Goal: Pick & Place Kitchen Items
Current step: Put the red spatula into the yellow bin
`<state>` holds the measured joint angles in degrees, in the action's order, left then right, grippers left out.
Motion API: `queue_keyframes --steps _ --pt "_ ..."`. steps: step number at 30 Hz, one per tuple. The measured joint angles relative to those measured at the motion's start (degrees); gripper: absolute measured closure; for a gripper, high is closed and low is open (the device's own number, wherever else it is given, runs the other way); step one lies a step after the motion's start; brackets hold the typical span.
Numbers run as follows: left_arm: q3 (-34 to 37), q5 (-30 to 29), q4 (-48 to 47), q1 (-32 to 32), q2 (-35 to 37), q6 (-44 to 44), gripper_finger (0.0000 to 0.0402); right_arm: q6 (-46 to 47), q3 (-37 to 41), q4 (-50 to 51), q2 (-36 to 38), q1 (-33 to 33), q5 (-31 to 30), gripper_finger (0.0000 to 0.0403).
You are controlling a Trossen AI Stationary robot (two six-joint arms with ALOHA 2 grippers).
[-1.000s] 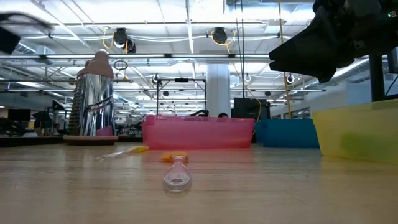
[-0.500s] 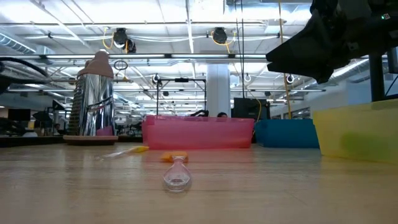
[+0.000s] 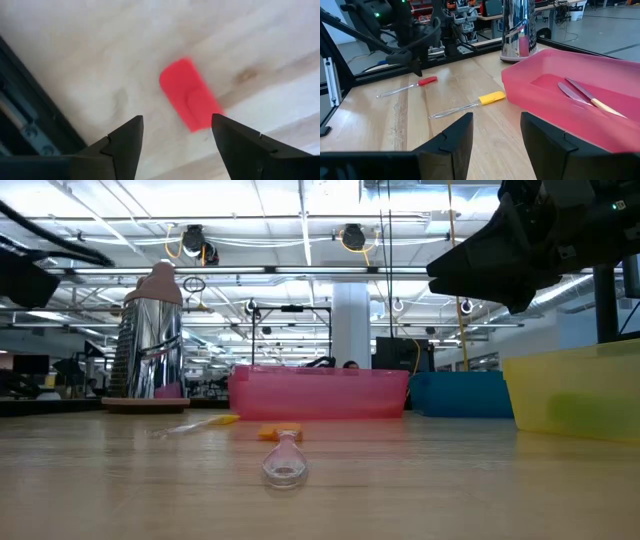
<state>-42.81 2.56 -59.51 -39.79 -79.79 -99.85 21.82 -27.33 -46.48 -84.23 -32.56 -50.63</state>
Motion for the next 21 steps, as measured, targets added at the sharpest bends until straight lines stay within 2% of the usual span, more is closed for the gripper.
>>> queue_keyframes --steps 5,12,17,21 --pt "0.4 -3.0 3.7 0.0 0.4 -1.1 0.0165 0.0 0.0 0.0 0.0 0.0 0.0 0.0246" --pt "6.8 -2.8 17.4 0.0 0.4 -2.2 0.0161 1.2 0.0 0.0 0.0 -0.1 0.7 0.0246" --pt "8.4 -1.4 15.0 -0.1 0.5 -3.4 0.0161 1.5 0.0 0.0 0.0 0.3 4.3 0.0246" --pt "8.5 -1.1 13.3 -0.1 0.4 -2.8 0.0161 1.5 0.0 0.0 0.0 0.7 4.4 0.0247"
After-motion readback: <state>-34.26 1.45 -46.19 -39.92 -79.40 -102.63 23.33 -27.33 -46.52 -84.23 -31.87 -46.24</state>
